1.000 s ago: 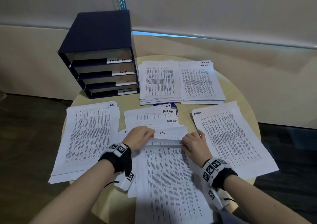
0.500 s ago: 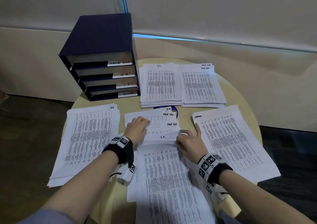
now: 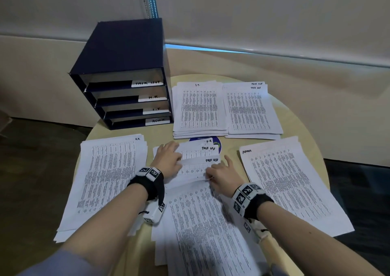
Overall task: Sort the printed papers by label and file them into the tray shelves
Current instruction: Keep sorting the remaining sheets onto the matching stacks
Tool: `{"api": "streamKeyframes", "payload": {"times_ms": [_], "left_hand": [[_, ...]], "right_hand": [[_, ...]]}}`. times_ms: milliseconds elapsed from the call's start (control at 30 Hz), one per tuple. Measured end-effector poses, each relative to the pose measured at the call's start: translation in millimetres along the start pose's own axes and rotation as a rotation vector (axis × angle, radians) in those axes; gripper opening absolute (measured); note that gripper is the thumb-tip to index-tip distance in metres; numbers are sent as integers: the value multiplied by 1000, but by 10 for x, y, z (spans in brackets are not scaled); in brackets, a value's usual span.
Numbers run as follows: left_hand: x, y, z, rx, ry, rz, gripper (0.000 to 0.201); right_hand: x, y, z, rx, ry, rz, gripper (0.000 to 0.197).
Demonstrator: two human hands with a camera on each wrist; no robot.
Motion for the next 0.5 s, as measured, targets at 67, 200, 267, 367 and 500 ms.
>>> {"api": "streamKeyframes", "payload": {"times_ms": [67, 200, 267, 367, 500], "left_hand": [[1, 53, 29, -23, -18, 20, 14], [-163, 74, 276, 30, -180, 80, 8], [-247, 25, 383, 96, -249, 57, 5], [-371, -80, 479, 145, -274, -4, 12], [-386, 202, 513, 12, -206, 63, 12]], "right_hand": [[-19, 20, 9, 29, 15, 22, 12], [-136, 39, 5, 79, 43, 90, 11], [-208, 23, -4, 76, 50, 137, 7], [-296, 7, -4, 71, 38, 201, 3], [-351, 52, -4, 43, 13, 236, 9]]}}
Point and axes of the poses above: each hand's wrist, its own x-axis towards the middle knuckle, its own y-axis out of the back of the hand, z = x × y, the point moved 7 cm from there along x, towards the middle knuckle, and after that the axes turned 15 degrees about -x, right-handed, at the moved point
